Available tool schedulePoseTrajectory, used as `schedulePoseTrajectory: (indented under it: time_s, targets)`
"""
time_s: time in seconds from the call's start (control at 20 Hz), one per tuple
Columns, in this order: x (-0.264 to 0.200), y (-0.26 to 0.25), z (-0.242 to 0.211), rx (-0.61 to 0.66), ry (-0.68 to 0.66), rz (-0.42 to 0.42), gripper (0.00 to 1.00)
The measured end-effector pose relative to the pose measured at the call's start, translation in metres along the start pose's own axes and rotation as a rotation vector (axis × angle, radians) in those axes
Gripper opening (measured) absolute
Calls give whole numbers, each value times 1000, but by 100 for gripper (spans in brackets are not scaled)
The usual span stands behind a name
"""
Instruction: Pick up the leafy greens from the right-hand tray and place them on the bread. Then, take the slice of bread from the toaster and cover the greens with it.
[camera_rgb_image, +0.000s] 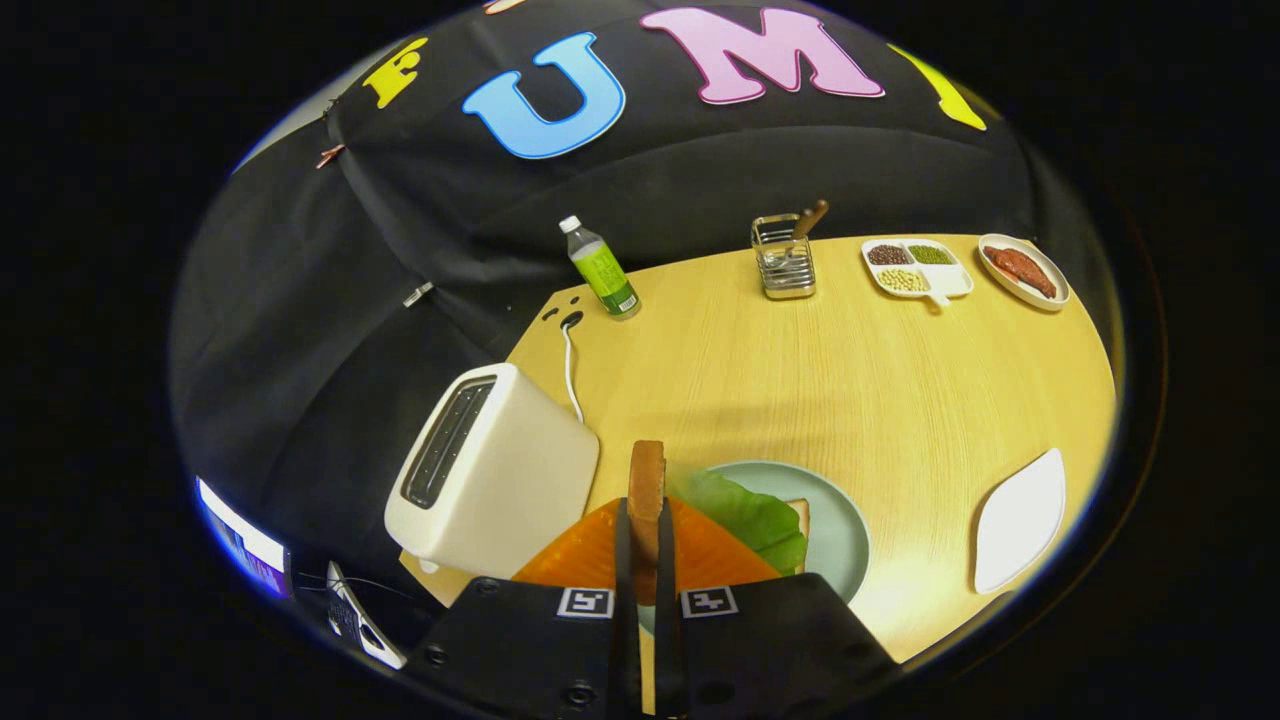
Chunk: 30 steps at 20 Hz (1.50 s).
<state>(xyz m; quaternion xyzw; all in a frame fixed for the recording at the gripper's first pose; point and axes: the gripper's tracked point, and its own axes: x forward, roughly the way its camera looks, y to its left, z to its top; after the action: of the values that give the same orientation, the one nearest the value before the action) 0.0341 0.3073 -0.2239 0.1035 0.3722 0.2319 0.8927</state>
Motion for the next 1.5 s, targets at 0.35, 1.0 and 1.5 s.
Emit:
schedulePoseTrajectory:
  time_s: [0.35, 1.0, 1.5]
  targets:
    - [2, -40, -9, 17, 21, -72, 10]
    - [-5, -91, -26, -14, 53, -215, 50]
    - [-79, -108, 45, -143, -195, -220, 99]
